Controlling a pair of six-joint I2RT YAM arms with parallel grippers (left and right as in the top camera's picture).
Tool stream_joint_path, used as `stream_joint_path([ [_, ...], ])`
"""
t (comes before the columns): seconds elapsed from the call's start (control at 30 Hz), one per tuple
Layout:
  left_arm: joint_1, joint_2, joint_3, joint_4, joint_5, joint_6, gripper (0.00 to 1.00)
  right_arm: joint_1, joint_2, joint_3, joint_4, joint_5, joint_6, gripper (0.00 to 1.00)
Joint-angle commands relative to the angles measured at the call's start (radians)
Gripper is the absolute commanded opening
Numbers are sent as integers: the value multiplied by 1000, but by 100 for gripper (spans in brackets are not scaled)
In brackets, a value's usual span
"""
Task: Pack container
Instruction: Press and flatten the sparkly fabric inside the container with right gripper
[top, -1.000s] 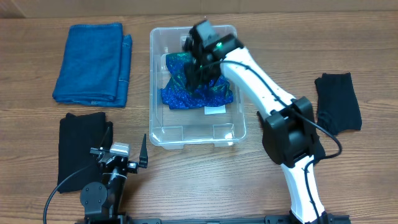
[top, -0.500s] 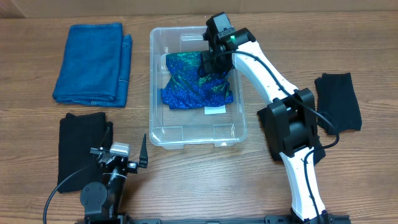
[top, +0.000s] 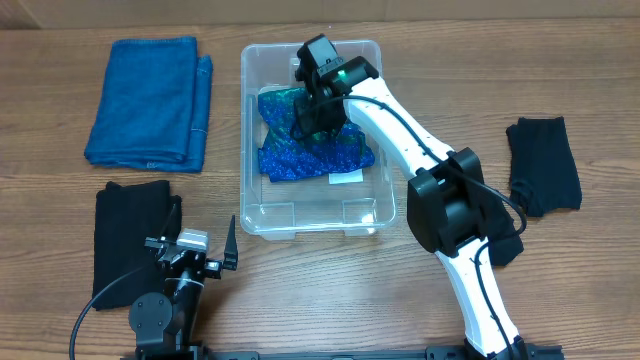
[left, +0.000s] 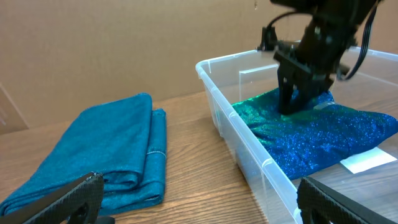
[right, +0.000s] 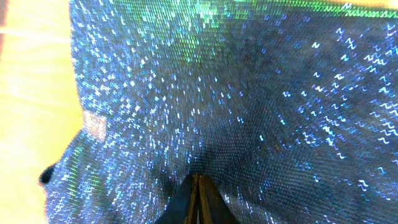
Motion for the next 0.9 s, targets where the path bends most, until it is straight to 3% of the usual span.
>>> stream_joint_path([
  [0.0, 5, -10, -3, 1, -9, -11, 100, -41, -65, 182, -89, -10, 7, 7],
  [0.17, 5, -10, -3, 1, -9, -11, 100, -35, -79, 229, -400, -9, 5, 4],
  [0.3, 5, -10, -3, 1, -9, -11, 100, -13, -79, 122, -465, -9, 2, 4],
  [0.57, 5, -10, -3, 1, -10, -11, 100, 47, -79, -144, -317, -91, 6, 4],
  [0.87, 5, -10, -3, 1, -9, -11, 100, 74, -79, -180, -139, -125, 36, 4],
])
